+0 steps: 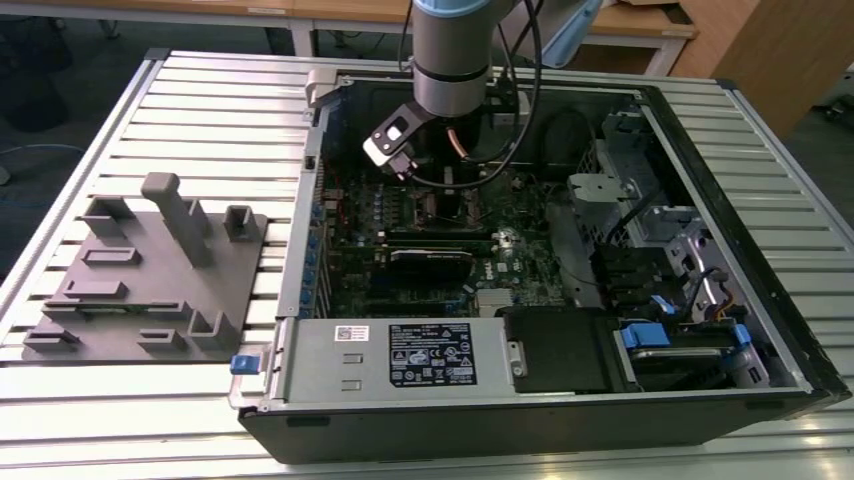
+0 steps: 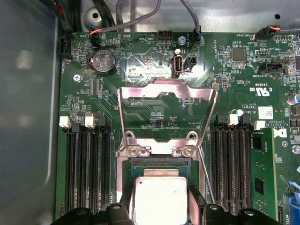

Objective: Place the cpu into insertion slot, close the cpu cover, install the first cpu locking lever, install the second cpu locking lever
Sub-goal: 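Place the cpu into insertion slot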

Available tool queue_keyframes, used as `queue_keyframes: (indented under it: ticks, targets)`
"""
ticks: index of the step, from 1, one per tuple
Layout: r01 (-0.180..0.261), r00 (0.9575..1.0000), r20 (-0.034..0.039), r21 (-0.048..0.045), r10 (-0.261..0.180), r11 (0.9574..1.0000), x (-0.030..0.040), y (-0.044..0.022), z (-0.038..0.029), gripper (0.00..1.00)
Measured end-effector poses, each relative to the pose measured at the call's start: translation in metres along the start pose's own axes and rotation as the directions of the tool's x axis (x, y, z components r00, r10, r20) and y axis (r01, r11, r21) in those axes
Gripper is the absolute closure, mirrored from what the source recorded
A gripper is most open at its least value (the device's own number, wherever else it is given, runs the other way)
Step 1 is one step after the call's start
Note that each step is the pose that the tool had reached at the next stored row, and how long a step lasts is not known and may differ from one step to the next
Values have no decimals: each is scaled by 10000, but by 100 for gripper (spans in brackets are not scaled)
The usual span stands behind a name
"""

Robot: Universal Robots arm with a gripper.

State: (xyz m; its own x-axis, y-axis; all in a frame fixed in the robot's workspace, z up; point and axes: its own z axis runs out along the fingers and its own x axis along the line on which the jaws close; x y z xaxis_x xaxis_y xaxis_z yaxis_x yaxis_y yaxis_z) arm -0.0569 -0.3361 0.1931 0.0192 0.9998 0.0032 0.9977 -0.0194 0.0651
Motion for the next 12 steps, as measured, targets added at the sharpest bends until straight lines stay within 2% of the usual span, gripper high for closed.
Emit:
queue_keyframes:
  ticks: [7,12]
  targets:
    - [0,10000,-1,12,0,10000,1,9,-35,46]
    - [2,10000,0,13,-2,10000,1,16,-37,46]
